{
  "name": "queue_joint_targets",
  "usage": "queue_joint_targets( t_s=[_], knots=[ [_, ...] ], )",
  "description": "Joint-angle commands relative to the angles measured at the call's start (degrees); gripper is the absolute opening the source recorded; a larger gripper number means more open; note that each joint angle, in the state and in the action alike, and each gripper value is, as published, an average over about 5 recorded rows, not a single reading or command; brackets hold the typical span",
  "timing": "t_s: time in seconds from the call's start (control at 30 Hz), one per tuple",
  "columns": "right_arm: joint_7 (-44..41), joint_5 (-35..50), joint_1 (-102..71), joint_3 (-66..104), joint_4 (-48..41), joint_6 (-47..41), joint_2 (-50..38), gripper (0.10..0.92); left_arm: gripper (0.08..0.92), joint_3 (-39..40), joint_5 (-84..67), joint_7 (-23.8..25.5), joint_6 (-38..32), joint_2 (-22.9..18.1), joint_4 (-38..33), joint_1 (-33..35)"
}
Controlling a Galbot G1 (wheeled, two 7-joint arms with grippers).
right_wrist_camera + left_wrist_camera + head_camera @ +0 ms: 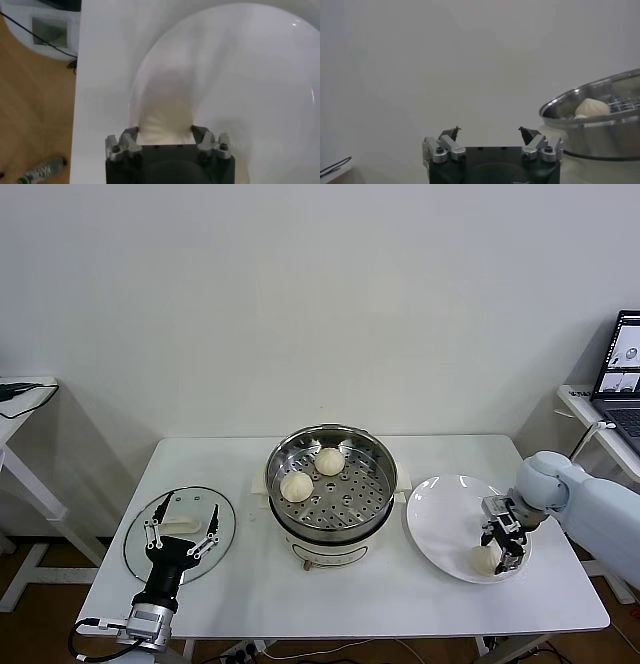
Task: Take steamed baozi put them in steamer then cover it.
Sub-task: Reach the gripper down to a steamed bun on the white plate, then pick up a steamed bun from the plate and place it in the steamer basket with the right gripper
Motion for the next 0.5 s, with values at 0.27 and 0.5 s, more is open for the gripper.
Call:
queue_joint_targets(
  t_s=[0.27,0.5],
  knots=[
    [-0.94,2.68,4.13,-0.68,1.02,0.19,-2.08,0.628,0.823,0.02,0.13,0.01,0.03,0.01,-0.39,0.15],
    [-2.68,9.46,22.57,-9.15,3.11,1.64,-5.26,0.631,0.823,0.61,0.33,-0.12,0.32,0.04,-0.9,0.19]
  ],
)
